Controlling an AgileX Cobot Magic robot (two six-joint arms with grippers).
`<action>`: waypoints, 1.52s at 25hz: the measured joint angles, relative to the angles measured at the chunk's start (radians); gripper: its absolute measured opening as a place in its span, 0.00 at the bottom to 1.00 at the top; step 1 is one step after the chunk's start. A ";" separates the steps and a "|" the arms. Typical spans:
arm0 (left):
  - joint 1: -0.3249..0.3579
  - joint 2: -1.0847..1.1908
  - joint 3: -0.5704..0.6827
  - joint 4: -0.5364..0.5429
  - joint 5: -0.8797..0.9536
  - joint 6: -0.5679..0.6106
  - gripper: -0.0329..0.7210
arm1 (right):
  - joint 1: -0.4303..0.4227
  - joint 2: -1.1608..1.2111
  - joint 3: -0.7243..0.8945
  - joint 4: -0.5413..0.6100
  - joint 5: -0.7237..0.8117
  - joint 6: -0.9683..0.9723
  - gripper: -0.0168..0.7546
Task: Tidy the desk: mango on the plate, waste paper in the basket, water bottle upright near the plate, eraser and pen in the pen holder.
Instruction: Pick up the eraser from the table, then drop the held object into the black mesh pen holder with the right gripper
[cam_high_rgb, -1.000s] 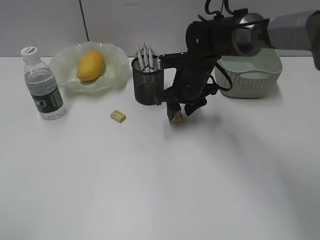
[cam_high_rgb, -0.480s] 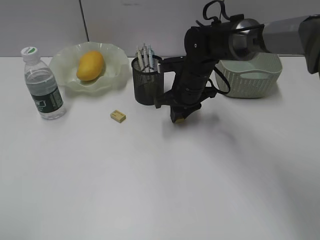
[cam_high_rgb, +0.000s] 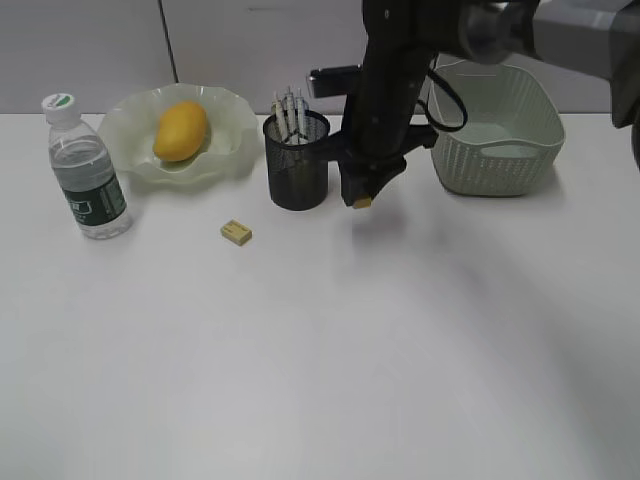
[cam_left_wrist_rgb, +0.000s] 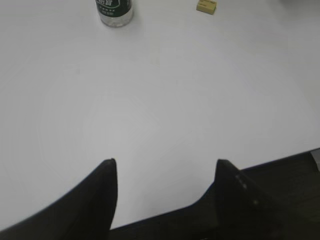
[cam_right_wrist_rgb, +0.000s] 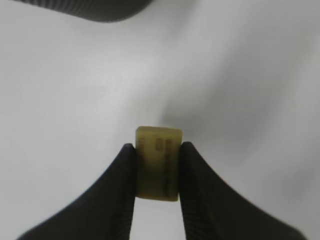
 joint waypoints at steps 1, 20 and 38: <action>0.000 0.000 0.000 0.000 0.000 0.000 0.66 | 0.000 -0.007 -0.028 -0.002 0.022 0.000 0.31; 0.000 0.000 0.000 0.000 0.000 0.000 0.66 | 0.000 -0.077 -0.180 0.104 -0.227 -0.015 0.30; 0.000 0.000 0.000 0.000 0.001 0.000 0.66 | 0.000 0.031 -0.180 0.118 -0.307 -0.018 0.70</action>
